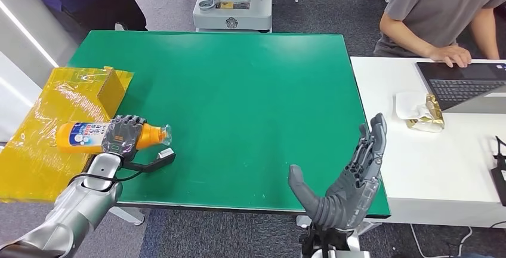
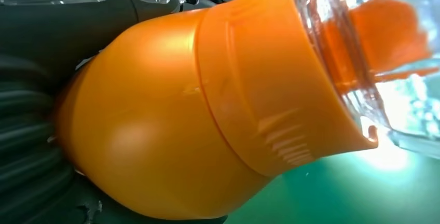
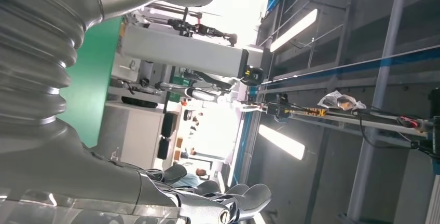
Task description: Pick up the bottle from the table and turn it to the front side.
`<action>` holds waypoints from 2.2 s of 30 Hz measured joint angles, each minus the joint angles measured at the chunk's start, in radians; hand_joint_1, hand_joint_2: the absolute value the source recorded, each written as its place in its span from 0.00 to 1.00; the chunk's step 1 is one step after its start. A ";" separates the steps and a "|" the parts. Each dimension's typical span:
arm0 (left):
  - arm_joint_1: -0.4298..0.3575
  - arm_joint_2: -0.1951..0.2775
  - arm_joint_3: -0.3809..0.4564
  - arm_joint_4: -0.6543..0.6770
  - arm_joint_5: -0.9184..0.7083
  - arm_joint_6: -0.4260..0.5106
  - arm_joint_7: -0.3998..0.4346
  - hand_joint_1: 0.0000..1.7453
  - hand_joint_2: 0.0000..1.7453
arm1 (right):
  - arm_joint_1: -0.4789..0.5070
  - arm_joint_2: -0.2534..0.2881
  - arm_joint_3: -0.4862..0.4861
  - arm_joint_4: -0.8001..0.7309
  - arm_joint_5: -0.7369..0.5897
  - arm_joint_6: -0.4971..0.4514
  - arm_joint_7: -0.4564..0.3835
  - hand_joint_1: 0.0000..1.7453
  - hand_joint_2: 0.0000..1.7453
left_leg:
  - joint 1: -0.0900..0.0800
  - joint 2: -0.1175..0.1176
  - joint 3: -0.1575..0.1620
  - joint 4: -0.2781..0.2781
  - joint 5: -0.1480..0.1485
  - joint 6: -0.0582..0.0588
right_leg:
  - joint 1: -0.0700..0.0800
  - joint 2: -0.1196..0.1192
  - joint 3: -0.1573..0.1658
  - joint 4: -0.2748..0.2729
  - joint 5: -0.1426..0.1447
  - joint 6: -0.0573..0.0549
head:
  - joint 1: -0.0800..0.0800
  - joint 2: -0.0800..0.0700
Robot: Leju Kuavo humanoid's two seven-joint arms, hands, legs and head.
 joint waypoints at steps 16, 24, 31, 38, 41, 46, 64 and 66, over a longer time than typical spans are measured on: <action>0.010 0.000 0.000 0.004 -0.001 0.024 0.074 0.00 1.00 | -0.021 -0.004 0.017 0.032 -0.034 0.000 0.000 0.00 1.00 | 0.000 0.000 0.000 0.000 0.000 0.000 | 0.000 0.000 0.000 0.000 0.000 0.000 | 0.000 0.000; 0.025 0.001 0.022 -0.014 -0.002 0.048 0.079 0.00 1.00 | -0.024 -0.004 0.018 0.041 -0.037 0.000 0.000 0.00 1.00 | 0.000 0.000 0.000 0.000 0.000 0.000 | 0.000 0.000 0.000 0.000 0.000 0.000 | 0.000 0.000; 0.123 0.002 0.133 -0.291 -0.002 0.052 0.052 0.00 1.00 | -0.027 -0.004 0.018 0.048 -0.041 0.000 0.000 0.00 1.00 | 0.000 0.000 0.000 0.000 0.000 0.000 | 0.000 0.000 0.000 0.000 0.000 0.000 | 0.000 0.000; 0.223 -0.169 0.506 -0.883 0.224 0.063 -0.652 0.00 1.00 | -0.042 -0.006 0.037 0.070 -0.077 0.000 0.000 0.00 1.00 | 0.000 0.002 -0.001 0.000 -0.002 -0.001 | 0.000 0.002 -0.001 0.000 0.000 0.000 | 0.000 0.000; 0.236 -0.224 0.612 -1.021 0.261 0.064 -0.690 0.00 1.00 | -0.048 -0.007 0.044 0.077 -0.078 0.000 0.000 0.00 1.00 | 0.000 0.003 0.001 0.000 -0.003 -0.002 | 0.000 0.003 -0.001 -0.001 0.000 0.000 | 0.000 0.000; 0.260 -0.272 0.681 -1.151 0.335 0.063 -0.662 0.00 1.00 | -0.055 -0.008 0.049 0.087 -0.083 0.000 0.000 0.00 1.00 | 0.001 0.001 0.000 0.000 -0.002 -0.003 | 0.000 0.001 0.000 0.001 -0.001 -0.001 | 0.000 0.000; 0.421 -0.418 0.154 -1.266 1.573 -0.276 -0.662 0.00 1.00 | -0.064 -0.025 0.088 0.113 -0.076 0.000 0.000 0.00 1.00 | 0.000 -0.001 0.000 0.000 -0.003 -0.002 | 0.000 0.000 0.000 -0.001 -0.001 0.000 | 0.000 0.000; 0.438 -0.443 0.143 -1.263 1.608 -0.400 -0.662 0.00 1.00 | -0.064 -0.026 0.088 0.115 -0.076 0.000 0.000 0.00 1.00 | 0.000 0.000 0.000 0.000 -0.003 -0.001 | 0.000 0.001 0.000 -0.001 -0.001 0.000 | 0.000 0.000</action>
